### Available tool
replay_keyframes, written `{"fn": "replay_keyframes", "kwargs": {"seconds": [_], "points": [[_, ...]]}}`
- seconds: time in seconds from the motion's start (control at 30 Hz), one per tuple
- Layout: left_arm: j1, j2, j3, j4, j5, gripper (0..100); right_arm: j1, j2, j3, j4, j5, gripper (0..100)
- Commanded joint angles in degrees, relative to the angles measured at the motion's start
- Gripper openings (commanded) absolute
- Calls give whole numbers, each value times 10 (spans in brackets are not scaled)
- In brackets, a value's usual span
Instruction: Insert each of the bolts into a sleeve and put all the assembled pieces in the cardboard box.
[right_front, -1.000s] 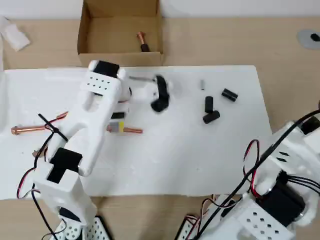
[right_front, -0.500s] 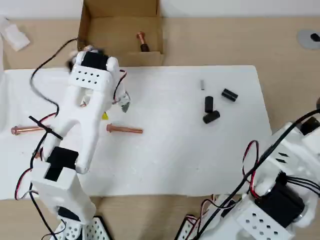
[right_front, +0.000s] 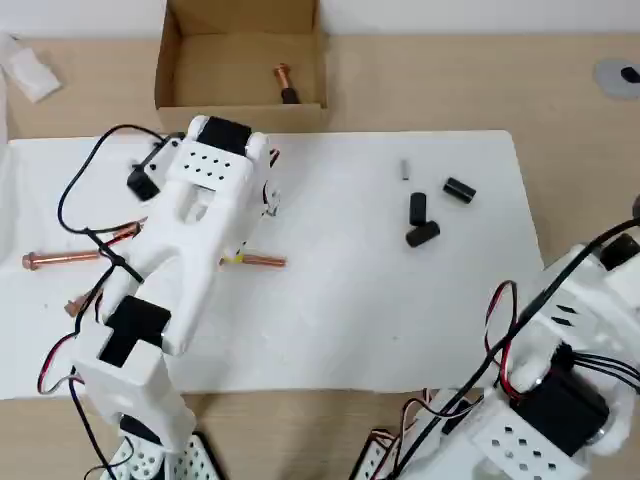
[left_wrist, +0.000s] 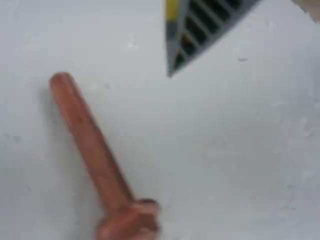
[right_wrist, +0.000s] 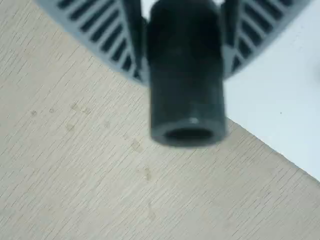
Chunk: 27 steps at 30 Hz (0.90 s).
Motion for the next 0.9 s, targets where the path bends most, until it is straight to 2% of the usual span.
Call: {"fn": "replay_keyframes", "kwargs": {"seconds": [0.0,0.2,0.3,0.43,0.63,0.87], "points": [[6,-4,11,1,28,365,-9,-9,-3,1,4,9],[-4,-3,40,-19,66,398,-10,-9,-3,0,4,9],[-24,18,89,-84,104,398,-10,-7,-3,0,4,9],[-33,68,127,-149,113,396,-10,-7,-3,-2,4,9],[-40,86,111,-149,114,396,-11,-7,-3,-2,4,9],[-63,87,107,-141,114,388,-51,-9,-3,-3,2,9]]}}
